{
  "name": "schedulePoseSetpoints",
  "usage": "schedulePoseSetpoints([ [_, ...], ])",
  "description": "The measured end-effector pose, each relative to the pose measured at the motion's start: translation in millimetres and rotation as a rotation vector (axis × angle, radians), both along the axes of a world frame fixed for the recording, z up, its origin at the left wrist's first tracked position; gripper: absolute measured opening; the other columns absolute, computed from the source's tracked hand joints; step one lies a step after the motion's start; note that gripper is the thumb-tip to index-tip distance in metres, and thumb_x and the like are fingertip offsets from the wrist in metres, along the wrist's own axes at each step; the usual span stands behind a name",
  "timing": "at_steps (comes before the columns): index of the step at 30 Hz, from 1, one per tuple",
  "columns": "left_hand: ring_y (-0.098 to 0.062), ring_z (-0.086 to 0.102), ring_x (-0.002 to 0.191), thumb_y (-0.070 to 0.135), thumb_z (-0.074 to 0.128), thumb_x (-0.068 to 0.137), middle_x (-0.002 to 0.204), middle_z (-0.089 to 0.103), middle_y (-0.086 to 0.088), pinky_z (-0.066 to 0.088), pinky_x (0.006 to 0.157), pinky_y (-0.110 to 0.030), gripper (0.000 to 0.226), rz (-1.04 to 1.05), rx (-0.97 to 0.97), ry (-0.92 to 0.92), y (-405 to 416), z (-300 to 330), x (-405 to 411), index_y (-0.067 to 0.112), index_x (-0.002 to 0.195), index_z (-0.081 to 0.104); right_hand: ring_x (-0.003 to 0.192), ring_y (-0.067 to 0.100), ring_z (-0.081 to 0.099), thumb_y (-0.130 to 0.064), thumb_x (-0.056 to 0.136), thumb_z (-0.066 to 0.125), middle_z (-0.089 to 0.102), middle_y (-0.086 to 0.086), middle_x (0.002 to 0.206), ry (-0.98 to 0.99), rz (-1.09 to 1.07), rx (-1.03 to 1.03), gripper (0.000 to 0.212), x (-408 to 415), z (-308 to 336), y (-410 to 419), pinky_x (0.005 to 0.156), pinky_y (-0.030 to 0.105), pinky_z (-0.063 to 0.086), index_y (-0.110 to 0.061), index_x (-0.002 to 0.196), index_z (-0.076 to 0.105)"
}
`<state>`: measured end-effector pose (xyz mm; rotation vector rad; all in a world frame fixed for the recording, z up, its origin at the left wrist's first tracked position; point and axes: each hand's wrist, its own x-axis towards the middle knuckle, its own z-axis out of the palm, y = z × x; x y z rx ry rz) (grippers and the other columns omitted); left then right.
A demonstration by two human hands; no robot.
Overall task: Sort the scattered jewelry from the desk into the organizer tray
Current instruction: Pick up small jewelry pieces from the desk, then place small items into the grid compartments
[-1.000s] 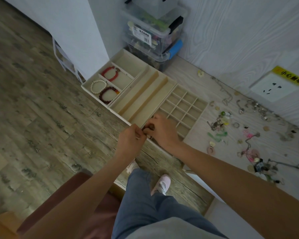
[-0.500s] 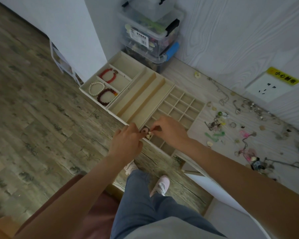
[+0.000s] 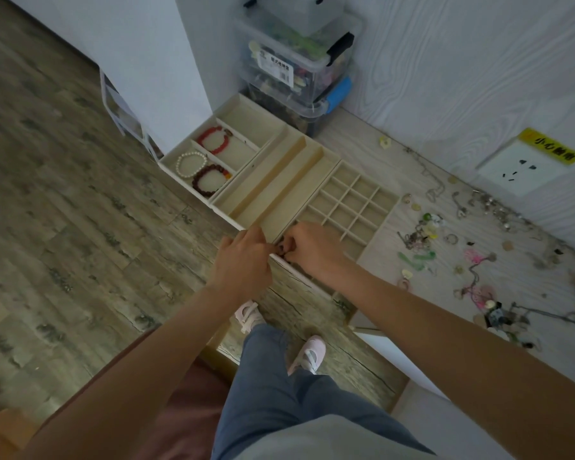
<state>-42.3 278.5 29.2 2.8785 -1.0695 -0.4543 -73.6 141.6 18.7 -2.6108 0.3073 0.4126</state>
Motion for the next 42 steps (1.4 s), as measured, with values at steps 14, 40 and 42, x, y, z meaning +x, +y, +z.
schedulePoseSetpoints([
  [14,-0.019,0.046,0.109,0.013,0.046,0.082,0.118,0.043,-0.003,0.035,0.086,-0.032,0.054,-0.148,0.091,-0.049,2,5,5,0.029,0.134,0.048,0.077,0.013,0.064,-0.019,0.083,0.067,0.069,-0.003,0.085,-0.011,-0.08,0.116,0.006,0,2,-11,0.069,0.032,0.052,-0.017,0.083,0.073],
  [40,-0.019,0.042,0.114,0.011,0.048,0.084,0.122,0.042,-0.001,0.033,0.091,-0.033,0.046,-0.139,-0.002,0.002,-19,20,3,0.026,0.127,0.055,0.086,0.016,0.063,-0.018,0.088,0.06,0.069,0.004,0.095,-0.083,-0.259,0.257,0.014,-11,7,-36,0.076,0.028,0.049,-0.01,0.095,0.07],
  [42,-0.02,0.041,0.117,0.012,0.05,0.085,0.123,0.041,-0.001,0.033,0.094,-0.034,0.045,-0.142,-0.03,0.014,-31,25,4,0.026,0.128,0.054,0.084,0.017,0.062,-0.018,0.089,0.058,0.068,0.007,0.093,-0.092,-0.302,0.262,0.016,-18,11,-48,0.073,0.026,0.046,-0.007,0.093,0.069],
])
